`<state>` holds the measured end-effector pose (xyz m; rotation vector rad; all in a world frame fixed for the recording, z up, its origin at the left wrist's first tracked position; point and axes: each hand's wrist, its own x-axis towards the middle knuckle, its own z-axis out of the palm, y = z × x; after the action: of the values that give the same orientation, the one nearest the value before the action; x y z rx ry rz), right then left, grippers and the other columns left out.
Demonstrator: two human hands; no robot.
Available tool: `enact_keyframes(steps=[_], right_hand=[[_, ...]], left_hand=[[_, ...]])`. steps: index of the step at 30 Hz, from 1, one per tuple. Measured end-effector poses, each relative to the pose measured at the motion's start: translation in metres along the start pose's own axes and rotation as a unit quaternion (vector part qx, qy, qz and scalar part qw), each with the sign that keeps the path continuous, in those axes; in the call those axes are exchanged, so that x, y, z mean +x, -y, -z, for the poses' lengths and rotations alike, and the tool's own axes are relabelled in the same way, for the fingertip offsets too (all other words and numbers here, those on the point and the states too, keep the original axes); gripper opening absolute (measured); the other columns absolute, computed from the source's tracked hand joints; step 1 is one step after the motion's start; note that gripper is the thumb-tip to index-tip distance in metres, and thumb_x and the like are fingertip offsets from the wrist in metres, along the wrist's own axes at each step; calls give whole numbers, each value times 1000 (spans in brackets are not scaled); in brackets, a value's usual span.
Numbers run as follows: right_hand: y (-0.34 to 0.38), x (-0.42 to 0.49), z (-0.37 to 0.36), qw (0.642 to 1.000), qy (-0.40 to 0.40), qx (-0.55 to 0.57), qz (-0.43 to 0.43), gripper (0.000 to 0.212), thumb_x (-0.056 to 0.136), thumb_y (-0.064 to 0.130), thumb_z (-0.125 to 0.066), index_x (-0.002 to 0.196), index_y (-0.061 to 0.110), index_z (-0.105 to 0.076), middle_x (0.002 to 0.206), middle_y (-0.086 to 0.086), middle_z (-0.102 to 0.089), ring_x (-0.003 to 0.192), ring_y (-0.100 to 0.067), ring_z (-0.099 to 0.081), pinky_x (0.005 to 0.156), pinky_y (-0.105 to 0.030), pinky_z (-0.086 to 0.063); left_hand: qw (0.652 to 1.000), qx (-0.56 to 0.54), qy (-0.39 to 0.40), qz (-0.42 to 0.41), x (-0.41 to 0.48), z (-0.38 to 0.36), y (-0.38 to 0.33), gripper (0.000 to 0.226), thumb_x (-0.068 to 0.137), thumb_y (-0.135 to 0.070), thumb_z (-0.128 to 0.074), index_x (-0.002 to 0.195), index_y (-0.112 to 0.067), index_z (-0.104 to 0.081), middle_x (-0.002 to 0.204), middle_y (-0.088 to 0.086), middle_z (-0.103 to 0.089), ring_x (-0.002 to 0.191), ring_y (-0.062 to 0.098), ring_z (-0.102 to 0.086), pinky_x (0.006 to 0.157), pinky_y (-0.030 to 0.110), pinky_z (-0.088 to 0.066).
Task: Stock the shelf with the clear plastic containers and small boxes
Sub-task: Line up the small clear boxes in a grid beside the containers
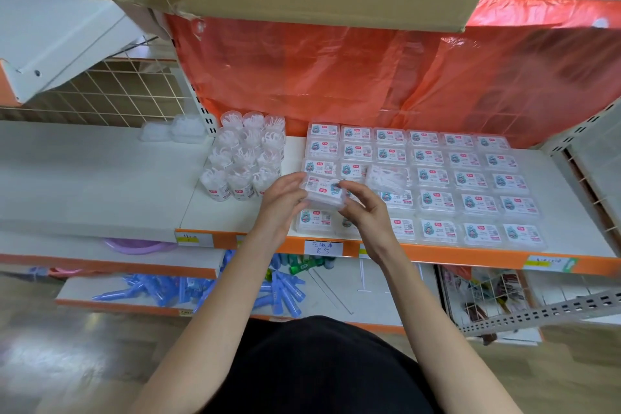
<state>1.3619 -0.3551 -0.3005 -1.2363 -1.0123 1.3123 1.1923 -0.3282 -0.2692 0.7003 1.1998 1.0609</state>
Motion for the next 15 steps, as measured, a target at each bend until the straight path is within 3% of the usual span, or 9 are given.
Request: enact_keyframes(steps=[3,6,9,12,15], right_hand=[[5,5,-5,995,-42,64,-58,32,93,18,-64,125,19,-59,116,2,-68,98,-12,-66,79,-31,-52],[8,11,-8,993,-57,44,-96,34,93,27,-67,124,16,-60,109,-5,-70,96,-18,-65,77,-31,-51],[9,12,-12,992,-59,43,-107,30,91,21,-69,119,13,-64,100,-9,-72,86,-22,-66,72,-32,-49],[11,13,-17,984,-76,95,-132,37,88,9,-68,124,12,-59,92,-10,-70,71,-18,-63,60,-24,-47],[11,11,-20,979,-69,137,-134,45,87,0,-66,129,6,-52,94,-13,-71,75,-19,-66,54,-19,-50]], left_hand=[[999,17,32,-24,-3,0,-3,39,90,11,-51,117,-14,-63,118,1,-65,105,12,-65,80,21,-54],[997,30,54,-34,-3,-2,-2,41,90,11,-52,122,-12,-61,122,3,-64,108,14,-65,80,21,-54],[998,27,34,-34,0,-3,1,39,92,5,-55,127,-12,-57,127,5,-60,113,16,-62,84,24,-54],[1000,3,10,6,0,-2,1,29,93,-10,-62,122,-14,-57,118,9,-67,103,18,-68,83,31,-57],[998,45,27,22,0,-1,7,32,93,-20,-65,124,-15,-56,113,8,-68,99,20,-69,83,33,-58]])
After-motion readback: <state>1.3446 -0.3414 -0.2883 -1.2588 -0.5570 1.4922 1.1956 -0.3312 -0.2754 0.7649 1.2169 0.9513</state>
